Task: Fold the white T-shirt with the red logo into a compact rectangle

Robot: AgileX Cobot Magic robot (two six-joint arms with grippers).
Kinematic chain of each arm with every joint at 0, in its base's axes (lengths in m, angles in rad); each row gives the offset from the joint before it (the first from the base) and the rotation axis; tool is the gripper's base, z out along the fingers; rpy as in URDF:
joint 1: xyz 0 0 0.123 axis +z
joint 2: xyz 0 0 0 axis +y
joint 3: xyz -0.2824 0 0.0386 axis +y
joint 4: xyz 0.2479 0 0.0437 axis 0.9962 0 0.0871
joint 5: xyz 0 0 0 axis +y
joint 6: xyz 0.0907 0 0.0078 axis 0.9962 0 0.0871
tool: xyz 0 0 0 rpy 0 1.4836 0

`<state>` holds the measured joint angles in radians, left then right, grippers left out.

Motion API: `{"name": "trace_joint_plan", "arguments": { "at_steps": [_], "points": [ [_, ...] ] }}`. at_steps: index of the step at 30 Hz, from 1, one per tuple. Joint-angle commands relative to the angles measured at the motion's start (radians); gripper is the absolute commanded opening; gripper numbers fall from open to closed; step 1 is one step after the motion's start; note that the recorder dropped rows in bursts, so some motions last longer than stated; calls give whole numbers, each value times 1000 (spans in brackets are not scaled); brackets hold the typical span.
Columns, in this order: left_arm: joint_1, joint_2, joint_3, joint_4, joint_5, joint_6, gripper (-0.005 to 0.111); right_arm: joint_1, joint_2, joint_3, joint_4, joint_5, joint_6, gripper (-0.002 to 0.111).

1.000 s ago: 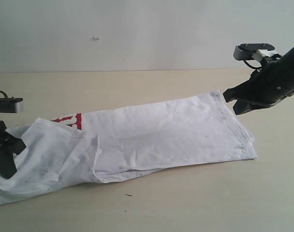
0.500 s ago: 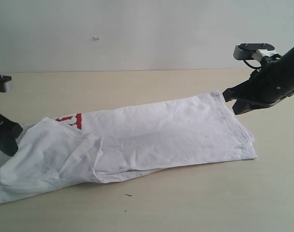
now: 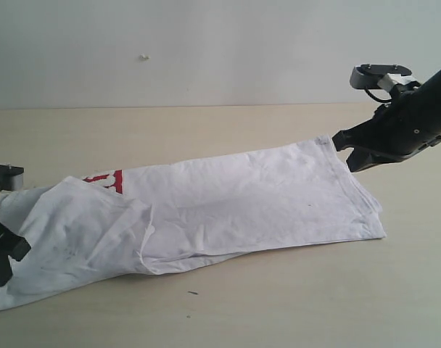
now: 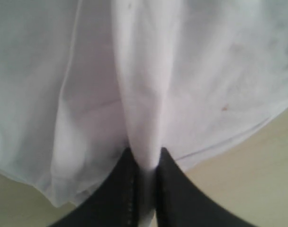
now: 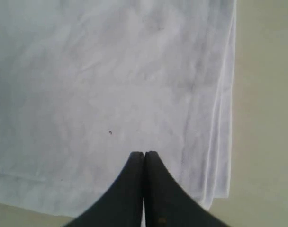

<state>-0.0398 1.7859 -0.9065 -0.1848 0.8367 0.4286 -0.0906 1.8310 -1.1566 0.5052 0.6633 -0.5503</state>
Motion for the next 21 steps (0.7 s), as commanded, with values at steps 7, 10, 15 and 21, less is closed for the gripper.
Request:
{"name": "trace_joint_plan", "arguments": {
  "at_steps": [7, 10, 15, 21],
  "points": [
    [2, 1, -1, 20, 106, -1, 0, -2, -3, 4, 18, -7, -9, 0],
    [2, 1, -1, 20, 145, -16, 0, -2, -3, 4, 18, -7, -14, 0],
    [2, -4, -1, 24, 89, -48, 5, -2, -3, 4, 18, 3, -14, 0],
    [2, -47, -1, 24, 0, -60, 49, -2, -3, 4, 18, 3, -14, 0]
  ]
}}
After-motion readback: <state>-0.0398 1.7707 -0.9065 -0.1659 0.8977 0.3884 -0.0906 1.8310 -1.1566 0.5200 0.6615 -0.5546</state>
